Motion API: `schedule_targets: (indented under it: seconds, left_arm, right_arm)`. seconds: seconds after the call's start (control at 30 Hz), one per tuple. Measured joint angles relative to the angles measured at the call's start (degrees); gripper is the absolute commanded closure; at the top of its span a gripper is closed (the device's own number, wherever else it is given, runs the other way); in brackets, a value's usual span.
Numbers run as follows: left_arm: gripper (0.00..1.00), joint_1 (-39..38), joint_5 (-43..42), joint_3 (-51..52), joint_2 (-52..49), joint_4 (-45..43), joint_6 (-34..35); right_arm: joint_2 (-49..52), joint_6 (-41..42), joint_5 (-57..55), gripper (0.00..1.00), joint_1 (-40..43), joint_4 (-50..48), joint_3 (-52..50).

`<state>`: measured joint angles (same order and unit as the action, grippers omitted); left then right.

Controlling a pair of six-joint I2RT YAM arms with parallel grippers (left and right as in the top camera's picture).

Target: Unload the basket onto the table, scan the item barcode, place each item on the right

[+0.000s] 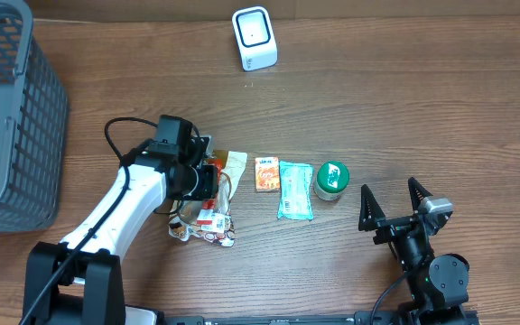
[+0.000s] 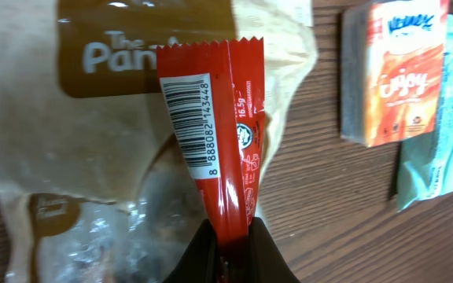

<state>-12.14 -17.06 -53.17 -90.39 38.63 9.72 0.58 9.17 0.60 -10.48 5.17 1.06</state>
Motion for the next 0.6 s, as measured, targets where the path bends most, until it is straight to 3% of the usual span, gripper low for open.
schedule_targets:
  seconds: [0.6]
  left_arm:
    - [0.91, -7.30, -1.53, 0.00, 0.00, -5.53, 15.85]
  right_arm:
    - [0.00, 0.00, 0.00, 0.00, -0.02, 0.02, 0.00]
